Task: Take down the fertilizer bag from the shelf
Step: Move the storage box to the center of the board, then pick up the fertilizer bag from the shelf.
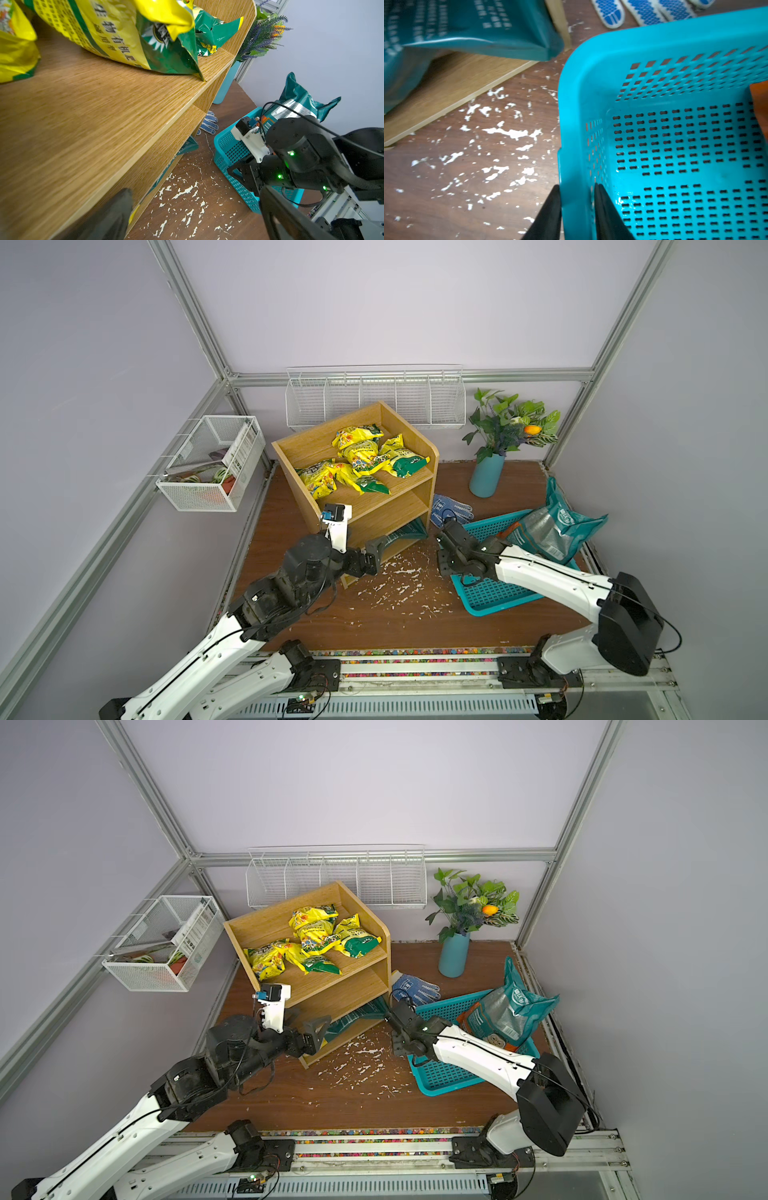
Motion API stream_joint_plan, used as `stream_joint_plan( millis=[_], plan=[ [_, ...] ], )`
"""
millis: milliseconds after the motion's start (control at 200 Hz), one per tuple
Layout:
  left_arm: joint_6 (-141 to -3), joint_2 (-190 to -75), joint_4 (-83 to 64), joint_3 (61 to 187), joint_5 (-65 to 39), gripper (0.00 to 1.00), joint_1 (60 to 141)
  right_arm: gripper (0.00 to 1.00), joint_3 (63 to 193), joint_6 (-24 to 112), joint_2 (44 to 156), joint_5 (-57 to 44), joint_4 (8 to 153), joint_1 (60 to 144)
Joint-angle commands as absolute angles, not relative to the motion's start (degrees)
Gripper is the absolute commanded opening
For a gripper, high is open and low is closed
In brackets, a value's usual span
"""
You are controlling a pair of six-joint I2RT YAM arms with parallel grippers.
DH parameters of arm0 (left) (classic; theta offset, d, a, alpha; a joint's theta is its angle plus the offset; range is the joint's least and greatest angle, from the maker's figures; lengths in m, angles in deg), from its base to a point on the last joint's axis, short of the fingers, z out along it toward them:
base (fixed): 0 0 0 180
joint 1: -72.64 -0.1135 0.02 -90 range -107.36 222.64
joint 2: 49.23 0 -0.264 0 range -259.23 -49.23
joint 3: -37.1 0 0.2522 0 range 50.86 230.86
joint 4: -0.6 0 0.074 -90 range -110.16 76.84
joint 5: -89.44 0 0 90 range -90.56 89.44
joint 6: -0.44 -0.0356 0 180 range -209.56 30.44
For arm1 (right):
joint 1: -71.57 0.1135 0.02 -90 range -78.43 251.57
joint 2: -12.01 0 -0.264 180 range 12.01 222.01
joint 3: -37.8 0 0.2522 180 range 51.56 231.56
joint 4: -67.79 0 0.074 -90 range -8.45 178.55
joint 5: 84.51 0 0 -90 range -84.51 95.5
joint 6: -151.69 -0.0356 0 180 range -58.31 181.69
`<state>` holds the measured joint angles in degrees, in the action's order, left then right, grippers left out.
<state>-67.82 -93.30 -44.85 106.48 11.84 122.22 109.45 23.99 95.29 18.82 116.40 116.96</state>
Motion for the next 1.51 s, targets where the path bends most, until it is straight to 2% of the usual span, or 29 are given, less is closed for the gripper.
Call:
stream_joint_plan(
  millis=[0, 145, 245, 460, 545, 620, 760, 1070, 1185, 1320, 1500],
  plan=[
    [-69.45, -94.23, -42.95, 107.51, 16.9, 1.0, 120.81, 0.41, 112.38, 25.47, 93.96, 17.51, 120.21, 117.2],
    [-66.43, -93.8, -44.59, 109.26, 15.37, 0.99, 120.81, 0.58, 115.3, 25.48, 91.45, 13.18, 116.77, 121.14],
    [-65.87, -92.94, -44.56, 109.16, 14.39, 0.99, 120.82, 0.59, 113.66, 19.79, 90.82, 9.27, 109.5, 123.19],
    [-67.16, -93.58, -43.22, 108.7, 14.22, 0.99, 120.88, 0.6, 102.97, 4.03, 96.22, 1.12, 77.95, 123.45],
    [-67.73, -93.36, -41.99, 108.52, 14.04, 0.99, 120.82, 0.79, 101.6, -0.84, 100.09, 0.27, 67.83, 123.95],
    [-68.27, -93.1, -41.73, 108.36, 14.31, 0.99, 120.86, 0.85, 102.34, -2.33, 103.31, 0.68, 62.7, 124.82],
    [-68.77, -92.66, -41.82, 108.17, 14.3, 0.99, 120.81, 0.85, 103.93, -5.55, 108.44, 2.7, 57.01, 125.2],
    [-68.53, -90.14, -41.62, 106.55, 14.53, 0.99, 120.84, 0.71, 103.33, -10.35, 118.33, 8.27, 39.2, 124.24],
    [-68.71, -90.19, -42.08, 106.9, 14.51, 0.99, 120.85, 0.67, 103.51, -11.69, 121.29, 9.69, 37.0, 123.59],
    [-68.65, -90.18, -41.95, 106.85, 14.67, 0.99, 120.83, 0.67, 103.02, -10.74, 122.2, 13.14, 36.62, 123.41],
    [-68.65, -90.43, -42.69, 107.16, 14.86, 0.99, 120.85, 0.69, 98.97, -14.24, 120.78, 12.58, 35.45, 122.81]
  ],
)
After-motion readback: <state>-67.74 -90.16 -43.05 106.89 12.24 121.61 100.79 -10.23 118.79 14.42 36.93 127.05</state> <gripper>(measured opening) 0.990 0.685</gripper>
